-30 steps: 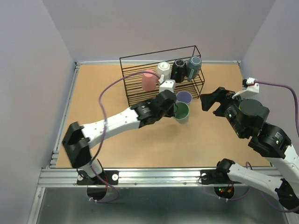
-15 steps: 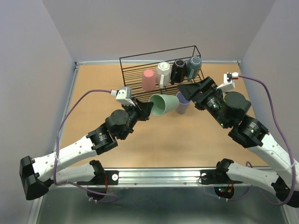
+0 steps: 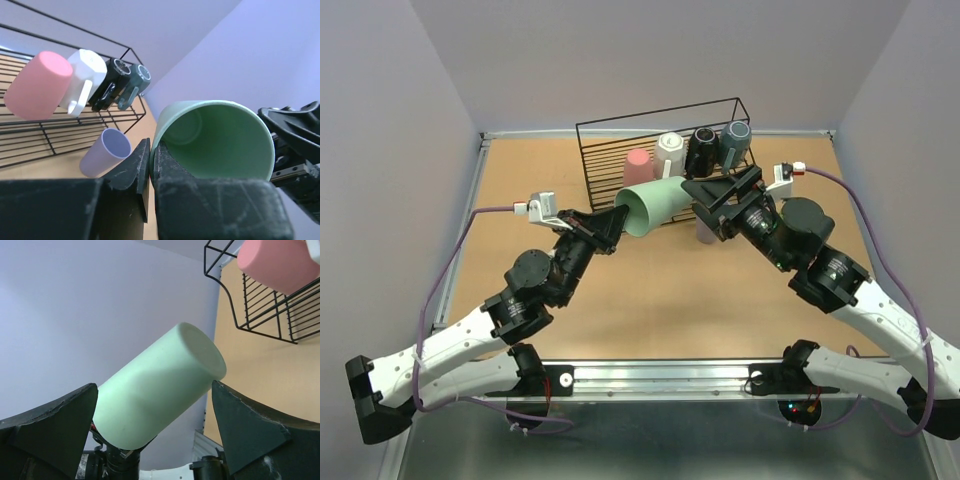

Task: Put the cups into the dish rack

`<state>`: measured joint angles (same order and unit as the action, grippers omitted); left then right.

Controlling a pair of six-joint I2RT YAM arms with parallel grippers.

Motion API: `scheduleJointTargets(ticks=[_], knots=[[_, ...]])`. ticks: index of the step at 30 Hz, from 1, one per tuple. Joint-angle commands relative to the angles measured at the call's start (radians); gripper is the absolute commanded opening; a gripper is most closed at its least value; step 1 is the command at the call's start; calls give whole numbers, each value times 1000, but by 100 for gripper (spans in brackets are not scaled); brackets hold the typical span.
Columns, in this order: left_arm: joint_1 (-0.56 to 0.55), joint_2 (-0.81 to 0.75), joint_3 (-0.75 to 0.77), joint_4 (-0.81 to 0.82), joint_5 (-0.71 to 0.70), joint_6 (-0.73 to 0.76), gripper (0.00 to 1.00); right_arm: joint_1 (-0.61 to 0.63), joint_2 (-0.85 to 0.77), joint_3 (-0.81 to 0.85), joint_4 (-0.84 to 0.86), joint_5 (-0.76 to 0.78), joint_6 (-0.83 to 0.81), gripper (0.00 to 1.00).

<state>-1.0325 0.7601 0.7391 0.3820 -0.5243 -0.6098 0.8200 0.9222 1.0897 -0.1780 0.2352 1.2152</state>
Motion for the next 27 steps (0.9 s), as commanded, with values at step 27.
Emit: scheduleJointTargets(ticks=[27], knots=[[-3,-64,-167,413,53,-39,0,8,104,-44,333,-115,127,88]])
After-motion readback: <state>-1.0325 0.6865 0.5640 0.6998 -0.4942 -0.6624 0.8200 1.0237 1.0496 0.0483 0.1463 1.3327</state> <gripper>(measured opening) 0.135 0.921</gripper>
